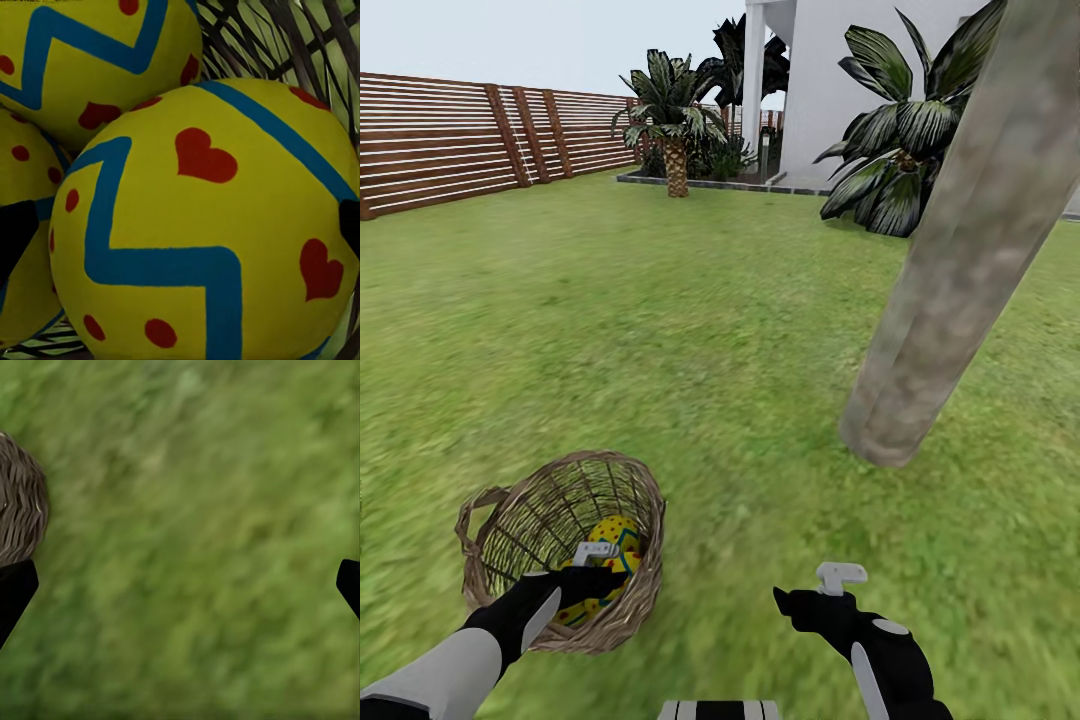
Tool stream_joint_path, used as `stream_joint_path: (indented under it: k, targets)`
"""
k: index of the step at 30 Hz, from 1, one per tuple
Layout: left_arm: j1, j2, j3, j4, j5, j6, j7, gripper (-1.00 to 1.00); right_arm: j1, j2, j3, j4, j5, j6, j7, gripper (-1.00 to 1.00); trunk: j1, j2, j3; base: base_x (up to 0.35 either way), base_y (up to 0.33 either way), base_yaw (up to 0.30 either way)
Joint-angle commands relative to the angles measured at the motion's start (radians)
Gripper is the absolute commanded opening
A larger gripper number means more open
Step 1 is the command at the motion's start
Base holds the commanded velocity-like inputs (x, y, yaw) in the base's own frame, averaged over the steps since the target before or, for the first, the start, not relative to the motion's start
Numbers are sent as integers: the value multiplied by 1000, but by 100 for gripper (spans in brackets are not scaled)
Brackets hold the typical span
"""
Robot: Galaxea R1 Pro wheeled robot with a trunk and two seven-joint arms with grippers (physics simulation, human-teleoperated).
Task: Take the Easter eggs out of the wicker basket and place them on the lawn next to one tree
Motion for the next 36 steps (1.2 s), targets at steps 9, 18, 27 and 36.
stream_joint_path:
  k: [9,18,27,36]
  targets:
    - [1,-8,-7,1,6,7,2,100,0,0,-1,-1,-5,5,0,100,0,0,-1,-21,0,0]
    - [1,-23,-6,1,6,7,5,100,0,0,-2,-1,-5,5,0,100,0,0,-1,-36,0,0]
    - [0,-24,-5,5,6,14,11,100,0,-1,-2,-1,-5,5,0,100,0,0,-1,-8,0,0]
    - [0,-24,-4,8,8,21,29,100,0,0,-2,-1,-5,5,0,100,0,0,-1,-6,0,0]
